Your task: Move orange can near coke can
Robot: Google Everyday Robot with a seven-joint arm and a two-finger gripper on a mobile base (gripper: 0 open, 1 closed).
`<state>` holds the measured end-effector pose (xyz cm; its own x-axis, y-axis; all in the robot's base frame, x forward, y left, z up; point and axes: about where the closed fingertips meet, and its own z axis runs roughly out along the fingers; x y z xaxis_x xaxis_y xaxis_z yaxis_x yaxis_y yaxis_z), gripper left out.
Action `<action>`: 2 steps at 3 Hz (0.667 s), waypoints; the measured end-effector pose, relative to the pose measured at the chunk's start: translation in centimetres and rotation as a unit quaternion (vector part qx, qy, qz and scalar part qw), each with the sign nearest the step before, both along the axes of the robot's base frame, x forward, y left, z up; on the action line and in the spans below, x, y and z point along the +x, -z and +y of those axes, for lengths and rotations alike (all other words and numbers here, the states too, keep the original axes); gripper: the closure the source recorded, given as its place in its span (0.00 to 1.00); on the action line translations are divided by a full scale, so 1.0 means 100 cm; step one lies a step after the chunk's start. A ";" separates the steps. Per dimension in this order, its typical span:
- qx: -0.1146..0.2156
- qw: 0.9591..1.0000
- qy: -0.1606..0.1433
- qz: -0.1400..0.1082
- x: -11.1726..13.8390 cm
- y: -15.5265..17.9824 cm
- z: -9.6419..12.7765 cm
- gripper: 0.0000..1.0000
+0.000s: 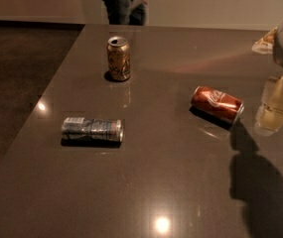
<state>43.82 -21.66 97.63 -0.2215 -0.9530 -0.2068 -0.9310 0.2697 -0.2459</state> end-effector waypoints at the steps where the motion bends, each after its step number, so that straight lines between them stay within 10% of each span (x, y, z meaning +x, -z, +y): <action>1: 0.003 1.000 0.000 0.000 0.002 -0.002 0.005 0.00; 2: 0.034 0.999 -0.012 0.009 0.016 -0.006 0.037 0.00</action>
Offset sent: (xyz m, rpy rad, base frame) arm 0.0306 0.0767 0.0099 0.1482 0.0633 0.0543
